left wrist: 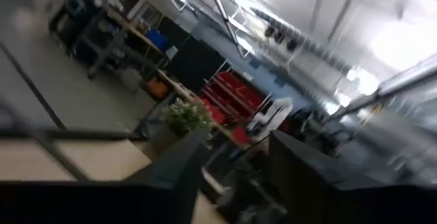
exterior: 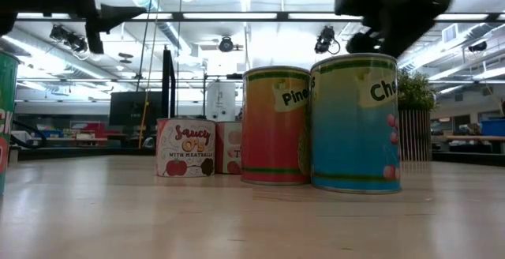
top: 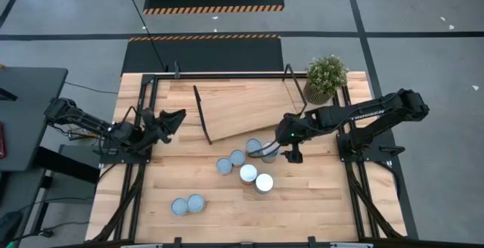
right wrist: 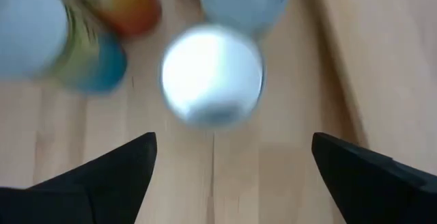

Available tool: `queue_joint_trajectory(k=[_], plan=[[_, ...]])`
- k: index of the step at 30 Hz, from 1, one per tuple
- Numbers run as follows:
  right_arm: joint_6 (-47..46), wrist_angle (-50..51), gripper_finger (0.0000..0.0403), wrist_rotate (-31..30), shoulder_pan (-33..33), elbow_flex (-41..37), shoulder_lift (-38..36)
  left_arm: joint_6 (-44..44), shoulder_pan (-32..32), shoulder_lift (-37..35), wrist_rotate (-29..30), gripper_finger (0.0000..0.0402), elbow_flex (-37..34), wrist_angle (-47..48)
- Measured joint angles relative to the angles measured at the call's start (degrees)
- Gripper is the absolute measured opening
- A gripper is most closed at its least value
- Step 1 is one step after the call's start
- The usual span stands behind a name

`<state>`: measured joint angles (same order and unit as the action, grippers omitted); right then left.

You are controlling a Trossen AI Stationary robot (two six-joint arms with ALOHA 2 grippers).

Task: Pick and place cans onto a shelf
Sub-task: Put the top blue can on the shelf

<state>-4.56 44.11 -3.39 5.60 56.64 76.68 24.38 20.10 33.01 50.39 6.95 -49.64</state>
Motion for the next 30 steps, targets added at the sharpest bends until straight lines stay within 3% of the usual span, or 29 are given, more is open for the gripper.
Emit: queue_joint_trajectory(k=[6, 10, 19, 23, 30], plan=[[-1.24, 3.29, 0.0399, -0.06, 1.9, -0.5, 0.0, -11.28, 0.09, -0.02, 2.13, 0.0255, 6.16, 10.03], [-1.61, -2.32, 0.0399, -0.93, 2.65, -3.12, 0.93, -13.36, -0.02, -0.02, 5.02, 0.0262, 11.6, 22.2], [-0.42, -15.49, 0.04, -3.23, 2.85, -4.9, 7.96, -8.27, -0.02, -0.02, 5.75, 0.0263, 25.0, 51.17], [0.05, -19.27, 0.04, -3.23, 2.85, -4.9, 11.63, -8.15, -0.01, -0.04, 5.74, 0.0263, 28.62, 55.63], [-0.15, -21.34, 0.0391, -3.49, 2.8, -4.9, 13.32, -8.07, 0.01, -0.04, 5.01, 0.0261, 30.67, 55.59]])
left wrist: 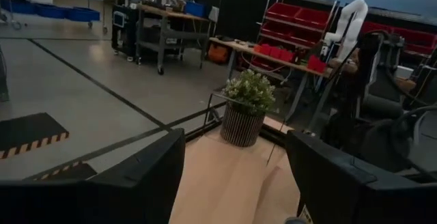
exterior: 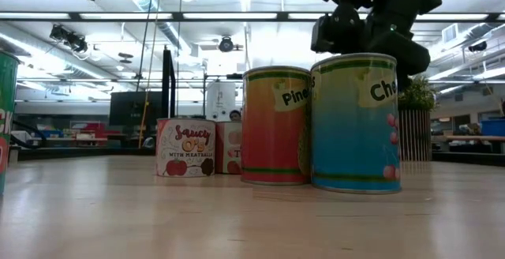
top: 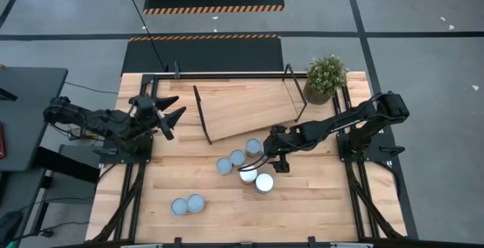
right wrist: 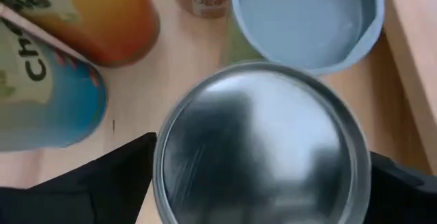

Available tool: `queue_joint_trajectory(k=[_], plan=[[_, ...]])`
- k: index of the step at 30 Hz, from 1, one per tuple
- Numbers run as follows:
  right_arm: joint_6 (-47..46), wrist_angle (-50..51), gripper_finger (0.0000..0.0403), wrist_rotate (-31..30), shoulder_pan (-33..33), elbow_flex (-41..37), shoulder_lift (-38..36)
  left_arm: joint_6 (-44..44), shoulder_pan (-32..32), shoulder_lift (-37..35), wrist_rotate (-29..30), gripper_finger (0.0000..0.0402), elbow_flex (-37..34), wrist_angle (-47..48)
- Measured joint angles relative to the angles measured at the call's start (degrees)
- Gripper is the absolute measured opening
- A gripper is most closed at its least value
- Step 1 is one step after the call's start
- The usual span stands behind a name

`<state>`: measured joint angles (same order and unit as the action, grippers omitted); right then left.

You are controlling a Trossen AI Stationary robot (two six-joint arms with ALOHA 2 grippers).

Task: Pick and place cans onto a shelf
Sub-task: Put the top blue can on the shelf

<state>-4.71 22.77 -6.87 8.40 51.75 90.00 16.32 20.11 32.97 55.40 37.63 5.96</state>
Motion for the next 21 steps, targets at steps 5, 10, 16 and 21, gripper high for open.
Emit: queue_joint_trajectory(k=[5, 10, 16, 21], plan=[[-0.13, -0.86, 0.0346, -0.68, -0.76, 0.02, -0.68, 1.5, -0.01, 0.0, -0.07, 0.0247, 0.0, -0.07], [-0.24, 1.56, 0.0308, 2.04, -1.82, 0.77, -1.24, 2.8, -0.01, 0.02, -0.11, 0.0229, 0.0, -0.08], [1.35, 11.3, 0.0323, 2.07, -3.57, 7.29, -2.86, 7.08, -0.01, -0.11, -1.6, 0.0209, 0.0, -0.26], [5.57, 17.22, 0.0325, 0.69, -7.19, 14.4, -3.87, 7.1, -0.01, 0.04, -5.9, 0.0192, 0.0, -0.03]])
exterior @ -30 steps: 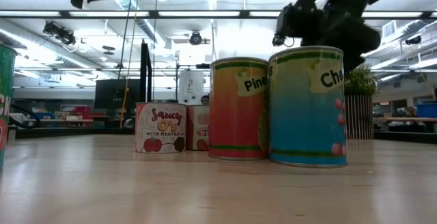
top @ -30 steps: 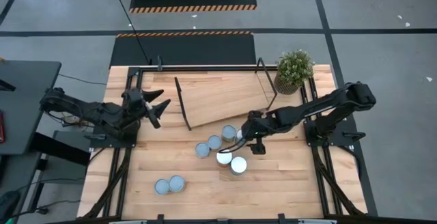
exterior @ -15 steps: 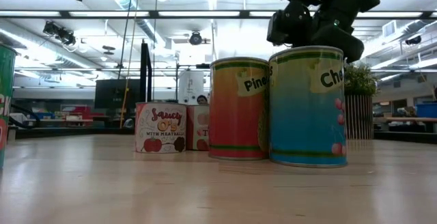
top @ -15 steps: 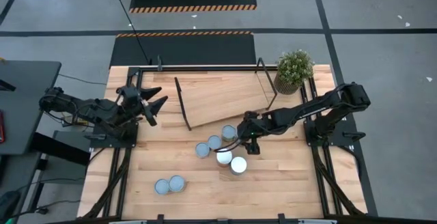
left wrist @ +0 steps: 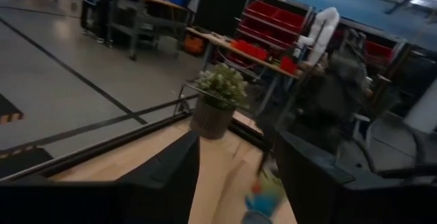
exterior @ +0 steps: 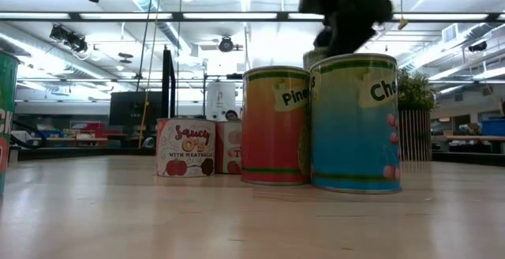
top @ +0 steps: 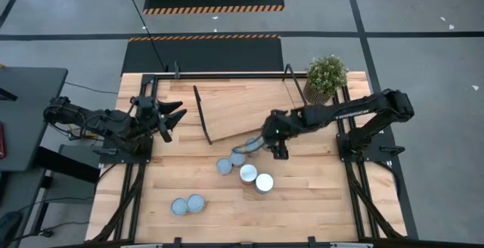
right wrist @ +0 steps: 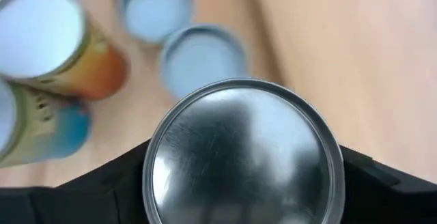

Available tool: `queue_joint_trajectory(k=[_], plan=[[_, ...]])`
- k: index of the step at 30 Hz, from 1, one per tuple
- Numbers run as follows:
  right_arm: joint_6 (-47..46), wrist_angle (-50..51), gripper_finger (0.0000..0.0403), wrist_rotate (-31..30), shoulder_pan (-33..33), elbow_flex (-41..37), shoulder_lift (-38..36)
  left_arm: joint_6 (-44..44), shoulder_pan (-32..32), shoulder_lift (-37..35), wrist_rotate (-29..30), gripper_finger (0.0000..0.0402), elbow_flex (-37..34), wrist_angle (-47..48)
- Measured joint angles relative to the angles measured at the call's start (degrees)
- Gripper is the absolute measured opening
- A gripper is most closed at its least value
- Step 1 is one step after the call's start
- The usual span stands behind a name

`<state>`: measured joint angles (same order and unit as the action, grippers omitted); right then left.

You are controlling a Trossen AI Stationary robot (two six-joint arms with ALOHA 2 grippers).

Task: Pick and place cans onto a shelf
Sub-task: Put the top blue can on the shelf

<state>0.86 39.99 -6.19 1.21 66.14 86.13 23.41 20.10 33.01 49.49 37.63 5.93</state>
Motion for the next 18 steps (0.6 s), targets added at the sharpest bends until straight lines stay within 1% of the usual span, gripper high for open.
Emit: queue_joint_trajectory(k=[3, 6, 9, 13, 18], plan=[[4.47, 0.69, 0.0318, -1.25, -3.97, 3.2, 0.11, 0.01, -0.06, -0.17, -1.52, 0.0183, 0.0, -0.14], [7.82, 0.75, 0.0316, -0.89, -9.31, 5.21, 0.11, -0.03, -0.04, -0.15, -1.72, 0.0175, 0.0, -0.67], [11.34, 0.96, 0.0317, 1.61, -14.9, 6.6, 0.11, -0.04, -0.62, -0.02, -1.68, 0.0169, 0.04, -1.48], [18.28, 0.31, 0.0318, 7.22, -21.98, 6.89, 0.54, -0.26, -3.47, 0.0, -1.29, 0.0167, 0.04, -1.41], [26.27, -1.66, 0.0318, 9.71, -29.0, 6.87, 2.11, -0.79, -8.45, 0.02, -0.02, 0.0167, 0.04, -2.28]])
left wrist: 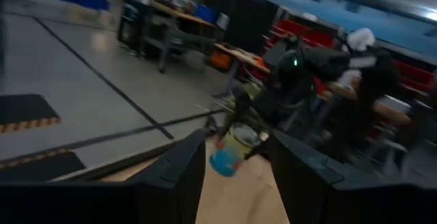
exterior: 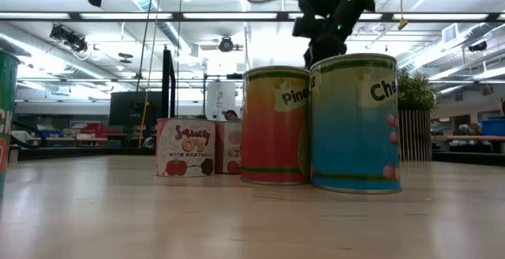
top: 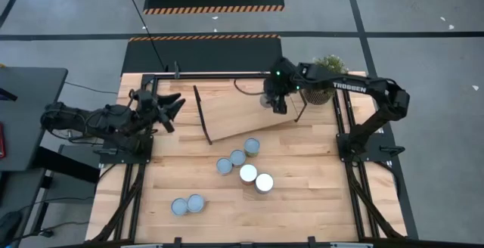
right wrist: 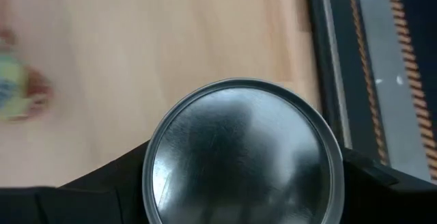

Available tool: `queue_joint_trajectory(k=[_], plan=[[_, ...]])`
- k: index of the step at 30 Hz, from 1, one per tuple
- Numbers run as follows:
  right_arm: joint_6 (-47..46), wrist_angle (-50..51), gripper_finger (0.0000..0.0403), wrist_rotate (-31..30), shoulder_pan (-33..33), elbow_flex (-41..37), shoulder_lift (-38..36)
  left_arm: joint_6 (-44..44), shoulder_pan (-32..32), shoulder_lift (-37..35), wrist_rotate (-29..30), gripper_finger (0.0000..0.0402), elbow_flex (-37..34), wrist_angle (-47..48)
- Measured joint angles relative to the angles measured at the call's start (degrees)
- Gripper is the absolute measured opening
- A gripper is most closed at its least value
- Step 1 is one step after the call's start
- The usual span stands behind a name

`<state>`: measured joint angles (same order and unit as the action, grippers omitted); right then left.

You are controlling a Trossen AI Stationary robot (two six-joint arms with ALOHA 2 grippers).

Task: Pick and place cans onto a shelf
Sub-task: Put the top blue can on the shelf

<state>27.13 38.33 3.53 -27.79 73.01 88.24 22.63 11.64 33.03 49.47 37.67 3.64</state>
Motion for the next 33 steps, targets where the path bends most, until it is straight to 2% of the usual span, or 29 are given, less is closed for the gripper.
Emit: queue_joint_trajectory(k=[6, 10, 14, 20, 26, 33], plan=[[1.97, -0.37, 0.0318, 4.87, -6.38, 0.0, 3.2, -5.11, -4.77, 1.96, -0.71, 0.0193, 0.0, -4.92], [3.8, 0.13, 0.0318, 5.08, -7.85, 1.11, 6.39, -3.81, -7.7, 2.0, -1.31, 0.0219, 0.0, -5.95], [4.66, 0.11, 0.0319, 5.12, -8.31, 4.91, 10.02, -3.74, -9.21, 2.01, -2.39, 0.0226, 0.0, -7.07], [4.33, 5.25, 0.0326, 2.54, -8.5, 11.03, 14.64, -3.42, -9.18, 1.97, -2.82, 0.0229, 0.0, -8.47], [3.99, 8.68, 0.0357, 2.31, -8.66, 11.3, 15.81, -2.25, -9.18, 2.2, -3.31, 0.0256, 0.0, -8.11], [3.96, 9.55, 0.0397, -2.7, -8.63, 11.32, 13.9, -4.89, -9.18, 2.22, -4.08, 0.0259, 0.0, -8.1]])
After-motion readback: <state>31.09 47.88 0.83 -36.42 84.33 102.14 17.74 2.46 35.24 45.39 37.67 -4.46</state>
